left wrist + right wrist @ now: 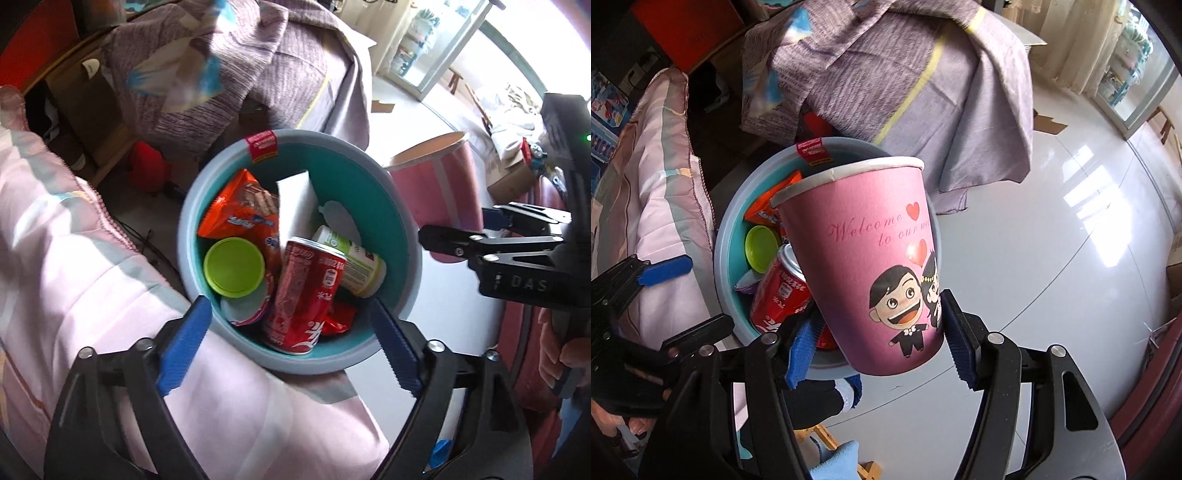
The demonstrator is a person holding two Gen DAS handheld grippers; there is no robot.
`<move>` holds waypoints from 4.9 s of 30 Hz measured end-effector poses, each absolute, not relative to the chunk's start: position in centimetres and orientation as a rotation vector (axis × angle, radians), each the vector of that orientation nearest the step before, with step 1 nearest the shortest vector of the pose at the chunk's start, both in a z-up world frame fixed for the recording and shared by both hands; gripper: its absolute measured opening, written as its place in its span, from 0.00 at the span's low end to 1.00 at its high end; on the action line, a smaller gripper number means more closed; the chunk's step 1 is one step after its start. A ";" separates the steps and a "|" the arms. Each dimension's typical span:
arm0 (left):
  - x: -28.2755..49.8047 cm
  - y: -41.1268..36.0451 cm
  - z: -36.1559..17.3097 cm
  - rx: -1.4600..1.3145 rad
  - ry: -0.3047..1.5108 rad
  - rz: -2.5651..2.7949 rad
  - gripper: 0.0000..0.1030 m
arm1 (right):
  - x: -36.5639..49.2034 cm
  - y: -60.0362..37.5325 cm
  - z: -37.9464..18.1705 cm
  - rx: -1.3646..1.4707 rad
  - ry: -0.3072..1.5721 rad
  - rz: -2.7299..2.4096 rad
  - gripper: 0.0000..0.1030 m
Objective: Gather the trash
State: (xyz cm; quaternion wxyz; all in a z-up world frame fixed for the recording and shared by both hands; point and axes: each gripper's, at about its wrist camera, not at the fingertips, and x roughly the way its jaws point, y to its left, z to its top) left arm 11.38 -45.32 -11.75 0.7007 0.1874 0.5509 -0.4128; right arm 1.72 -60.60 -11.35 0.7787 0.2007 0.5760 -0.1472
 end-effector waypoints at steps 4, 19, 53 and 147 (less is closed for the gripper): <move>11.3 -44.8 -11.2 0.408 1.219 -0.912 0.90 | 2.5 -59.8 -11.1 0.416 1.239 -0.295 0.57; 10.1 -43.0 -8.8 0.400 1.159 -0.914 0.93 | 1.8 -58.6 -8.5 0.441 1.207 -0.314 0.74; 4.4 -28.4 -2.4 0.262 1.008 -0.677 0.96 | -6.7 -45.3 -0.3 0.349 1.028 -0.227 0.94; 3.0 -24.6 -4.3 0.261 0.987 -0.488 0.96 | -7.0 -44.2 -3.9 0.340 1.041 -0.223 0.94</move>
